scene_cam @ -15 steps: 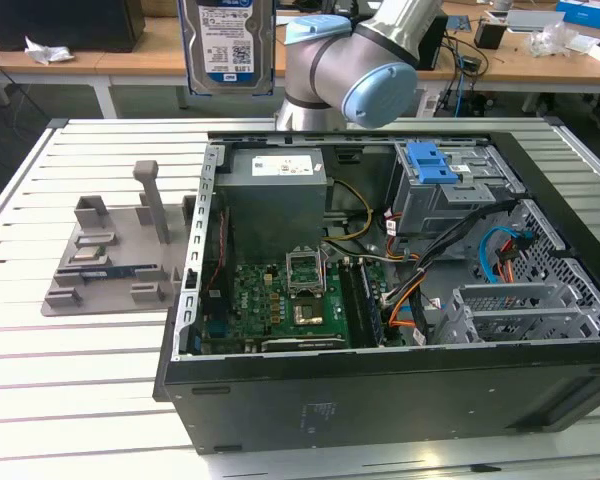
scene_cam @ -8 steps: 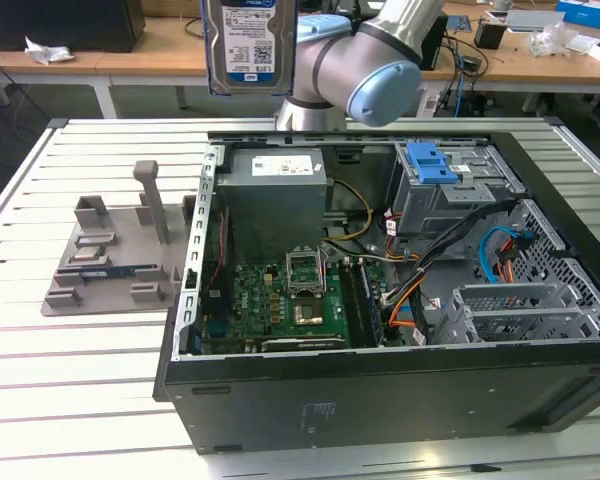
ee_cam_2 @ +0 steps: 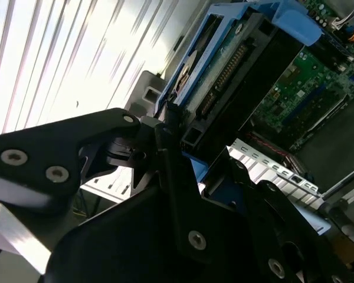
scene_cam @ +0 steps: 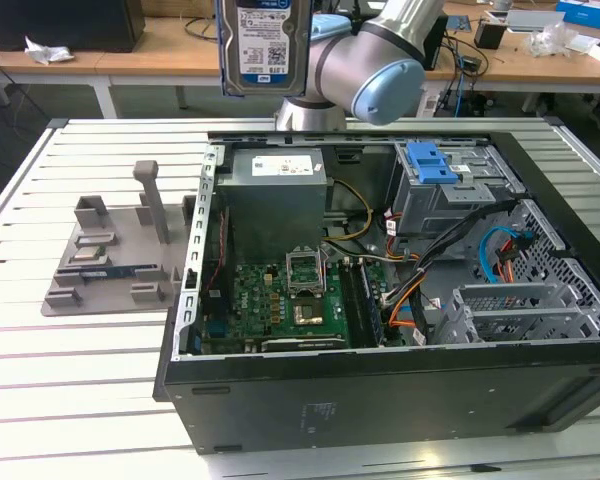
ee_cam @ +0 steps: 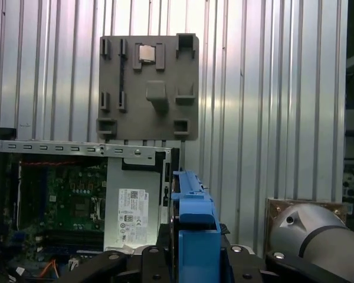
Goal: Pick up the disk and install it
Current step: 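Pick up the disk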
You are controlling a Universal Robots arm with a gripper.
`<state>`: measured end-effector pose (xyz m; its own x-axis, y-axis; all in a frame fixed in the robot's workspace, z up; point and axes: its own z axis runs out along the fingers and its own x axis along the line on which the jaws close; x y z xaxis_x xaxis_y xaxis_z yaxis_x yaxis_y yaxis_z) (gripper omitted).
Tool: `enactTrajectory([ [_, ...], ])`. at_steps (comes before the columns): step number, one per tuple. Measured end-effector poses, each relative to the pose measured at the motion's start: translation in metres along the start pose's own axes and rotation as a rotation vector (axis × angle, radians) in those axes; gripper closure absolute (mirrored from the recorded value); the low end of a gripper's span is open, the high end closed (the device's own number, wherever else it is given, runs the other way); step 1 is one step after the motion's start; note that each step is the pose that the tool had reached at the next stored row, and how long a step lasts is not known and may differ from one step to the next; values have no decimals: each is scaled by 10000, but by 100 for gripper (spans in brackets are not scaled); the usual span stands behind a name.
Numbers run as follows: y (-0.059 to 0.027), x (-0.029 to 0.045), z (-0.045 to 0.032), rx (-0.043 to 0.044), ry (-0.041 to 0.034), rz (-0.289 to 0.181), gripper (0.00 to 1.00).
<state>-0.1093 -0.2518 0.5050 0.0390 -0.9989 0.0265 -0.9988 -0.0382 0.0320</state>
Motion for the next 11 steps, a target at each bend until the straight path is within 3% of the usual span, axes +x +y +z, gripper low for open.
enactTrajectory([
  [11, -14, 283, 7, 1, 0, 0, 63],
])
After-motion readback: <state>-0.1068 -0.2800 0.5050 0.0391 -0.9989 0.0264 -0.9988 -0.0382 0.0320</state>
